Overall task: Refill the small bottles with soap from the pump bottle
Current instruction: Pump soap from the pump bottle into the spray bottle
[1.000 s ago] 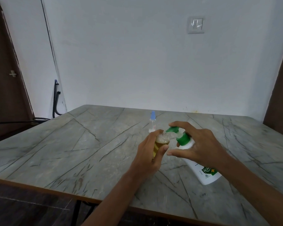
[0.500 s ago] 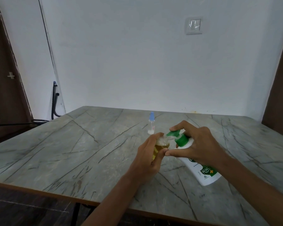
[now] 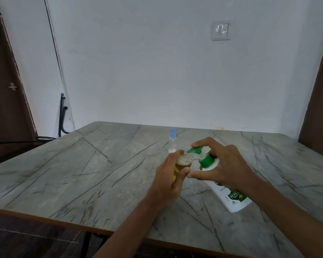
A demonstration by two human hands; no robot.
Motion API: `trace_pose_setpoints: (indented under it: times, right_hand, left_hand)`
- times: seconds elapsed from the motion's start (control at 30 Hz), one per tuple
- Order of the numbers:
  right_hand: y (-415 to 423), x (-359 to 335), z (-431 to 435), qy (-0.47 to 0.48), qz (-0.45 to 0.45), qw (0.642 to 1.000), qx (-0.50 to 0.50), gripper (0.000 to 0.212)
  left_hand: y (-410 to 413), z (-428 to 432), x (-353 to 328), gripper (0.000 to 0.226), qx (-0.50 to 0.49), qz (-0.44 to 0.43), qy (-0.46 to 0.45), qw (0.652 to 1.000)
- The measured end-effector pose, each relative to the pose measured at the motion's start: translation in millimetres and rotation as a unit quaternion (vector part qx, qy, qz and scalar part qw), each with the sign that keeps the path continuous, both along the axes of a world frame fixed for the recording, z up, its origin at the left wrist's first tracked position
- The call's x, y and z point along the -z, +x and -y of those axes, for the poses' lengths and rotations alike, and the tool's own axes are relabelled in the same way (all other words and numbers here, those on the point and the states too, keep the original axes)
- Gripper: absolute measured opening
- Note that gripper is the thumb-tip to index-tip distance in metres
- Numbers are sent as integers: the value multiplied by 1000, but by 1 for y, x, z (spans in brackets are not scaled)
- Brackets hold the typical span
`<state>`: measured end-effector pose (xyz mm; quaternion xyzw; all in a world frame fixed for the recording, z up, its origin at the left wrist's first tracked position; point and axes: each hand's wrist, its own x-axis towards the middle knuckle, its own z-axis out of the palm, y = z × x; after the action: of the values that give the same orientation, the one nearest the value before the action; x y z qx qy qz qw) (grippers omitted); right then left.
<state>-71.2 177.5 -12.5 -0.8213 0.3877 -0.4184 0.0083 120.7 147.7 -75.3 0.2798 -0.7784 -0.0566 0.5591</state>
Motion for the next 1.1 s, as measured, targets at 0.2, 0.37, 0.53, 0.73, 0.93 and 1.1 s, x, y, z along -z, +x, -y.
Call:
trace_pose_setpoints:
  times: [0.2, 0.37, 0.53, 0.73, 0.93, 1.1]
  right_hand:
    - [-1, 1, 3, 8, 35, 999, -14, 61]
    - [-1, 2, 2, -5, 0, 1000, 9, 65]
    - [-1, 3, 2, -20, -33, 999, 18, 74]
    - [0, 3, 2, -19, -15, 1000, 7, 67]
    - [2, 0, 3, -11, 18, 1000, -19, 63]
    - [1, 2, 3, -1, 42, 999, -21, 59]
  left_hand:
    - [-2, 0, 0, 43, 20, 8, 14, 1000]
    - [-1, 1, -1, 49, 9, 0, 9, 1000]
    - [-2, 0, -2, 51, 5, -8, 5, 1000]
    - [-2, 0, -1, 54, 7, -10, -6, 1000]
    - [-1, 2, 1, 47, 16, -4, -9, 1000]
    - [0, 2, 3, 39, 25, 15, -10, 1000]
